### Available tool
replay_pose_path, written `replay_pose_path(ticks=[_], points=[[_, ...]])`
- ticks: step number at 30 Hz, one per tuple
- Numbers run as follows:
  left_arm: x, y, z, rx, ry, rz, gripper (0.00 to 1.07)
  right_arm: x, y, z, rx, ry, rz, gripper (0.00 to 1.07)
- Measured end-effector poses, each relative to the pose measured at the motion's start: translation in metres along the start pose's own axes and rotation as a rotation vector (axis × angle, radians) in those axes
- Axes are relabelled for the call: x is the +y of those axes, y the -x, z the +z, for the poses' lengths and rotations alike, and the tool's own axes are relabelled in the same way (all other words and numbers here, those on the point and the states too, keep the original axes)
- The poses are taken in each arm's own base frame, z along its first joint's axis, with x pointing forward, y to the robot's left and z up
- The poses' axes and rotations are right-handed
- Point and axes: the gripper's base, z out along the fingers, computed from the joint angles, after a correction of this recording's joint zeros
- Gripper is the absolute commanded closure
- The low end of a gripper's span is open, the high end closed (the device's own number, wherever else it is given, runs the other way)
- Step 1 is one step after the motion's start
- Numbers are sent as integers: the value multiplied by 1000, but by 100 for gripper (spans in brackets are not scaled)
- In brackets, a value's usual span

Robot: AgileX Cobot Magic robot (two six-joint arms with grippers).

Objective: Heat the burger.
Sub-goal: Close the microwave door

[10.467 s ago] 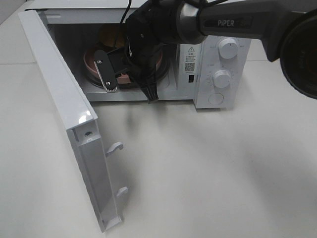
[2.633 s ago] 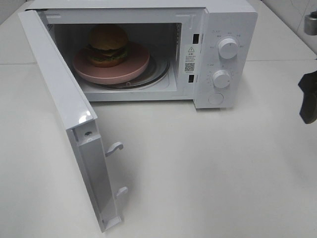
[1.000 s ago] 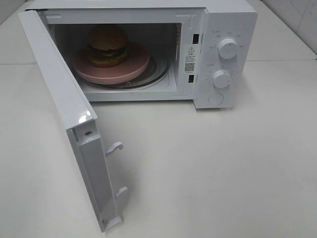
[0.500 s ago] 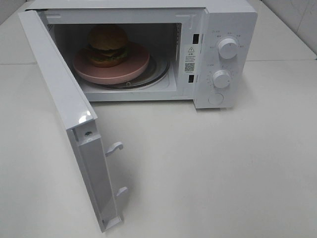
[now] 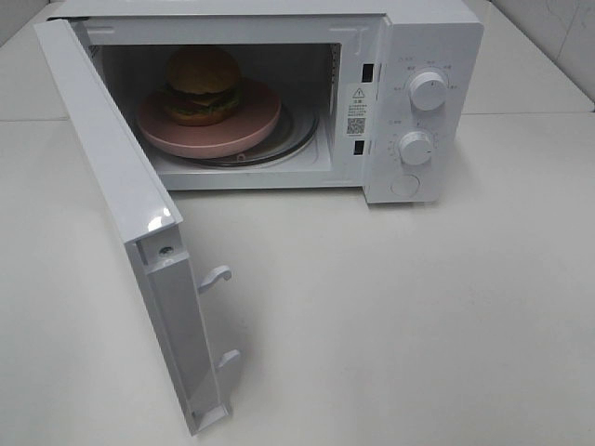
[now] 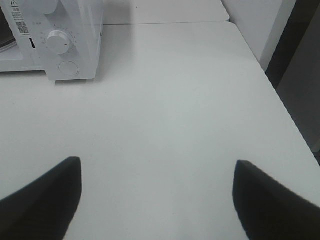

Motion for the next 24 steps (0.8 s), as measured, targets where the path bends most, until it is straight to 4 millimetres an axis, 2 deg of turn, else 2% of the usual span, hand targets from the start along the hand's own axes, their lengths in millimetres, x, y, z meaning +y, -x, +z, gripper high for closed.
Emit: replay_pose_path(ticks=[16, 17, 18, 19, 21, 24], points=[[2, 3, -1, -6, 22, 11, 2, 0, 0, 0, 0, 0, 0, 34], [3, 7, -2, -17, 24, 12, 2, 0, 0, 0, 0, 0, 0, 34], [4, 20, 0, -42, 27, 12, 2, 0, 0, 0, 0, 0, 0, 34], [4, 20, 0, -42, 27, 12, 2, 0, 0, 0, 0, 0, 0, 34], [6, 40, 10, -82, 32, 11, 3, 0, 0, 0, 0, 0, 0, 34], [7, 44, 15, -87, 32, 10, 5, 0, 0, 0, 0, 0, 0, 34]])
